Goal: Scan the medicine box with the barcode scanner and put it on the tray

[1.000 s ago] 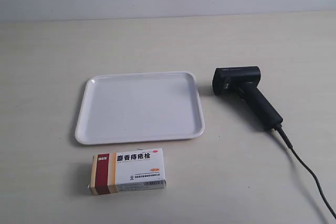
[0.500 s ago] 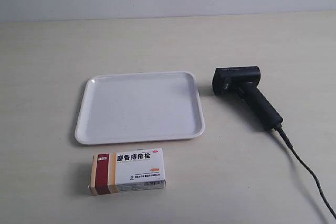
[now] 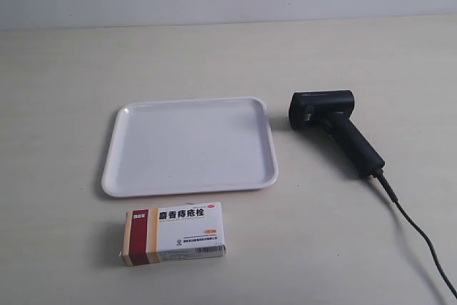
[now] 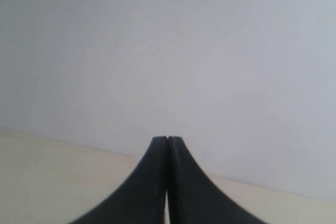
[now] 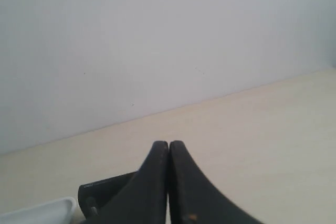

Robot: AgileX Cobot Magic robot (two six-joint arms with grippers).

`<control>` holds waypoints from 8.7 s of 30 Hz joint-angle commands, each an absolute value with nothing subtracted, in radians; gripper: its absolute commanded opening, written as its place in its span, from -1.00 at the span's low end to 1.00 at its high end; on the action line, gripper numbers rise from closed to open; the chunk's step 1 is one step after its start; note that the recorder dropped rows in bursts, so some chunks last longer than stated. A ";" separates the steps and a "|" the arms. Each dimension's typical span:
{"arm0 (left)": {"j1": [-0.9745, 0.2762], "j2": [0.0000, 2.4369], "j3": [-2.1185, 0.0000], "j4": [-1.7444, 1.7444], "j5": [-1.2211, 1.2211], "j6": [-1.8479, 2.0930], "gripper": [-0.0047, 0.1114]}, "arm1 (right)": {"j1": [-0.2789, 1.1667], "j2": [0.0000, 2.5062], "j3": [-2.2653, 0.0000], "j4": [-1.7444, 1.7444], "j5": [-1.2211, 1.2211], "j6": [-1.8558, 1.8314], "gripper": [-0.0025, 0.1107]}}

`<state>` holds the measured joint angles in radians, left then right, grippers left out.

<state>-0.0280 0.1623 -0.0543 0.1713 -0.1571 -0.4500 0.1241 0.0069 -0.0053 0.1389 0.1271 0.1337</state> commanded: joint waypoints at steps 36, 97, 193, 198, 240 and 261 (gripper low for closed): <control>-0.511 1.748 -0.584 1.744 -0.597 -0.957 0.53 | 0.128 0.000 0.000 0.167 0.123 0.186 -0.96; -0.268 1.806 -0.843 1.744 -0.728 -0.791 -0.92 | 0.334 1.700 -0.687 1.558 0.189 -1.631 0.56; -0.268 1.978 -0.864 1.488 -0.560 -0.737 0.52 | 0.501 2.046 -0.959 1.380 -0.159 -1.437 -0.24; -0.268 1.978 -0.864 1.490 -0.574 -0.741 0.82 | 0.501 2.046 -0.959 1.380 -0.100 -1.437 0.26; -0.267 0.697 -0.263 1.434 -0.318 -1.385 -0.87 | 0.501 0.575 -0.426 1.388 0.016 -1.307 -0.96; -0.125 0.074 -0.078 1.531 -0.037 -1.420 -0.87 | 0.501 0.546 -0.426 1.388 -0.008 -1.307 -0.96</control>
<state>-0.2086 0.1397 -0.1147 1.5703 -0.1279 -1.4102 0.5014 0.5500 -0.4312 1.3899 0.0000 -1.3070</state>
